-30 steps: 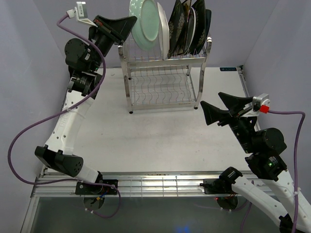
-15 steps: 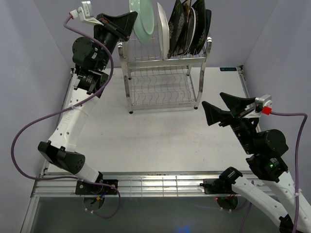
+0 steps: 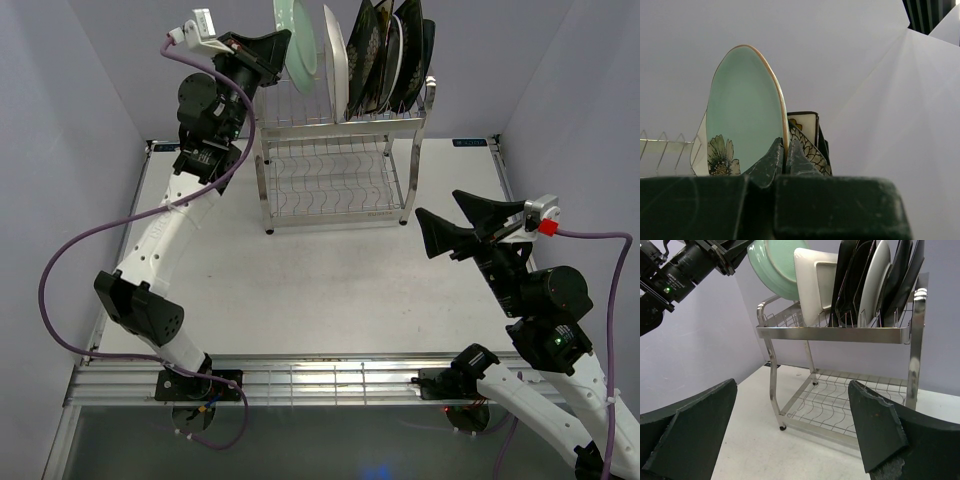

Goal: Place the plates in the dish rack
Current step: Insert the plate into the dish rack.

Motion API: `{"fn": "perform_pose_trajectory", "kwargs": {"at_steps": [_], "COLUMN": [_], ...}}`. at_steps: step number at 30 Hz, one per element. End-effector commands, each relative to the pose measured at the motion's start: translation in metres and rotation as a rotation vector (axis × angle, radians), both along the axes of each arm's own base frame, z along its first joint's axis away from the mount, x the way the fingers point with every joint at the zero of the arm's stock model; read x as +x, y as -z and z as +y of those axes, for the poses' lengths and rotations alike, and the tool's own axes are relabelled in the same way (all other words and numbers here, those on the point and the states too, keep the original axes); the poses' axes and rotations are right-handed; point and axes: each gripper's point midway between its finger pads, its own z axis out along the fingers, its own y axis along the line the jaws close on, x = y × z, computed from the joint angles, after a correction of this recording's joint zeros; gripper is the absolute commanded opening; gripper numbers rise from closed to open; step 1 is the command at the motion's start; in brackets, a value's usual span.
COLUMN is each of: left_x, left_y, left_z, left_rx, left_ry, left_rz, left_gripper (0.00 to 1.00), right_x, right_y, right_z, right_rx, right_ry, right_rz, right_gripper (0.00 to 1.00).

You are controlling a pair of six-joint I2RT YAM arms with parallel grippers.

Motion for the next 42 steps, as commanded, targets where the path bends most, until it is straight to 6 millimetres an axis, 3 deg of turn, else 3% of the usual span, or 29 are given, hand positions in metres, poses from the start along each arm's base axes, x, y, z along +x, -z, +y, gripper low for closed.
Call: {"fn": "perform_pose_trajectory", "kwargs": {"at_steps": [1,25,35,42], "left_x": [-0.040,0.023,0.037,0.034], "left_y": [-0.067,-0.003,0.016,0.027], "left_z": [0.025,0.001,-0.005,-0.032], "left_rx": [-0.118,-0.052,0.024,0.133], "left_ry": [-0.037,-0.072,-0.101,-0.083], "left_rz": [-0.207,-0.098,-0.091,-0.122], "left_gripper": [0.00,0.00,0.00,0.00], "right_x": [0.000,0.002,0.003,0.005], "right_y": [-0.012,-0.008,-0.007,-0.006], "right_z": [-0.005,-0.009,-0.009,-0.007], "right_rx": [0.027,0.026,0.025,0.022], "right_ry": [0.023,0.047,0.049,0.049], "right_rz": [-0.039,-0.036,-0.036,-0.033], "right_gripper": [0.98,0.98,0.98,0.98]}}
